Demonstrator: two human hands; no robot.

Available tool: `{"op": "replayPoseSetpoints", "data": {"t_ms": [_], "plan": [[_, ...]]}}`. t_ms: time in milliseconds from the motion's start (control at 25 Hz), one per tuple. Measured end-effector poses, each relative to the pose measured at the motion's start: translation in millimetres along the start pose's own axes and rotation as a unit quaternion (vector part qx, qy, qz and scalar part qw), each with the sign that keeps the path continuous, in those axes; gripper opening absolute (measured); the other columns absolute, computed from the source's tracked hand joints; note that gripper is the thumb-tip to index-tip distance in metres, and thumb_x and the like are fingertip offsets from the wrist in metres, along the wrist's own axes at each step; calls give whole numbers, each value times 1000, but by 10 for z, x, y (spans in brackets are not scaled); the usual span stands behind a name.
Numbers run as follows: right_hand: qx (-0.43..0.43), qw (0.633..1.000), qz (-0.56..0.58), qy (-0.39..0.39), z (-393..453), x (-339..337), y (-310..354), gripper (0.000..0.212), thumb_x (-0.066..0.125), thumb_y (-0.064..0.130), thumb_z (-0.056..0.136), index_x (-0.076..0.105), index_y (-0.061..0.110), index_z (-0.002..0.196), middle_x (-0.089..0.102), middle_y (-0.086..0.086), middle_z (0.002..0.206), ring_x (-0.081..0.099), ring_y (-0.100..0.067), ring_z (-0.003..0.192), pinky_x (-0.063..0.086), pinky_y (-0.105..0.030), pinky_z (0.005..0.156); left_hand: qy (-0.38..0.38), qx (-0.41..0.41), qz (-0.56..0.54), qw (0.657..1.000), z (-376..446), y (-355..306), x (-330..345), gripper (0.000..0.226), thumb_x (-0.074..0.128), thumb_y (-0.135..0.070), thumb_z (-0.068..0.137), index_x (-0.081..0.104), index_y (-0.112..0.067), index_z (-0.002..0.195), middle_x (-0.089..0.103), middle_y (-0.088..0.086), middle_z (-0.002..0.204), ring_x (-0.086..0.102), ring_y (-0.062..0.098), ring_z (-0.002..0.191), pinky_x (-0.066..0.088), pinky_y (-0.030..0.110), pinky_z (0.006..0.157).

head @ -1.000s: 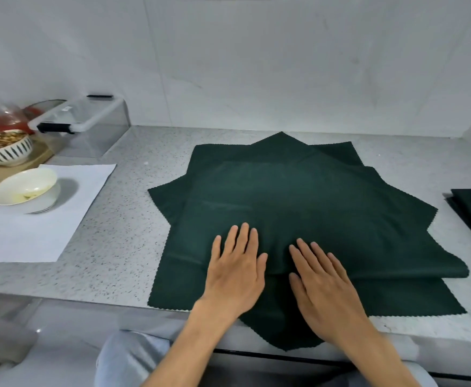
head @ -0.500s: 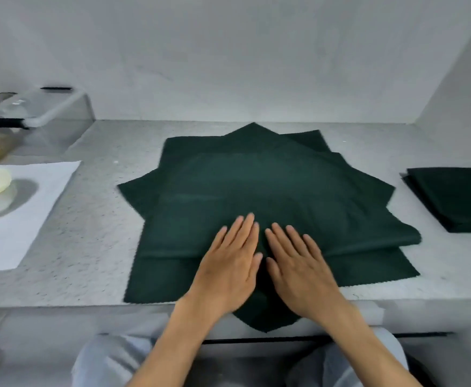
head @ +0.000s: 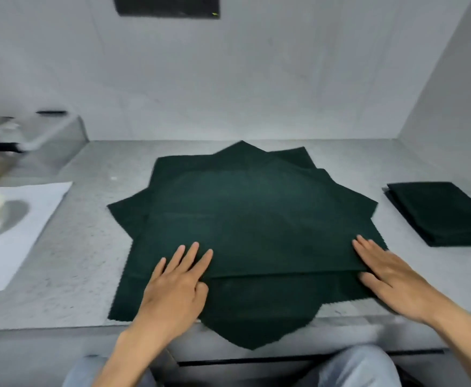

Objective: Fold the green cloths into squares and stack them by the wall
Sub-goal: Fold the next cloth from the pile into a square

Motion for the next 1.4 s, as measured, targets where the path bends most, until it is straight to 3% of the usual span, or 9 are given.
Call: {"op": "replayPoseSetpoints", "data": {"t_ms": [200,440,600,680,760,840,920,1120,1400], "plan": [[-5,994,19,-111,48,-1,-37,58,22,38,96,2,26,149,2,10,158,1,-5,146,5,-30,122,-97,-61,8,993,-41,507,-198,60,40,-20,97,26,-32,154,20,-7,162,19,16,150,21,36,120],[6,983,81,-167,45,-121,-357,68,45,-8,91,32,39,139,29,15,151,25,-17,147,16,-27,117,-155,-23,23,987,-134,742,-156,75,67,14,55,67,-12,126,64,2,131,64,26,117,54,43,92],[-60,976,138,-159,-81,-203,-375,63,46,-6,95,46,42,137,42,28,146,26,2,143,17,-11,114,-170,-9,21,985,-379,925,-317,68,65,15,62,72,-24,118,70,-6,120,70,22,107,57,38,84],[-66,948,256,-177,-168,-254,-356,48,51,-6,95,66,30,122,59,22,133,40,3,136,28,-12,111,-153,-7,-95,984,-553,1051,-471,42,70,-8,79,73,-38,108,75,-14,105,71,13,95,56,28,77],[-25,888,401,-224,-166,-414,-316,24,59,8,93,75,22,103,73,5,109,62,-10,109,48,-12,86,-161,-42,-317,934,-575,1195,-729,18,70,-27,88,74,-41,98,75,-20,92,69,-3,86,51,14,77],[14,843,456,-285,24,-666,-309,26,64,36,86,70,11,83,61,-16,75,53,-20,73,41,-20,57,-186,-79,-452,869,-353,1321,-919,17,67,-16,90,78,-29,92,77,-15,88,69,-4,81,48,5,74],[19,820,478,-315,371,-939,-289,53,68,45,86,55,-6,80,51,-12,71,45,-21,69,38,-25,61,-189,-104,-495,842,39,1418,-1014,15,65,-14,91,77,-20,95,77,-8,92,71,4,84,52,10,73],[95,798,532,-266,1370,-1062,-187,18,61,22,96,73,9,93,74,-5,86,68,-20,80,56,-17,58,-191,-196,-583,765,1078,1739,-778,10,68,-23,92,77,-18,88,77,6,93,73,24,87,57,38,81],[154,829,465,-271,1773,-830,-385,29,65,31,91,68,4,83,70,-24,94,62,-23,72,56,-45,78,-193,-206,-527,801,1445,1663,-614,9,66,-26,94,74,-23,92,76,-3,90,72,19,90,58,34,85]]}}
Point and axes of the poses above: each hand's wrist, its own z-axis towards the middle knuckle, its own x-axis out of the palm, y = z × x, the point moved 8 cm from there along z, towards the middle knuckle
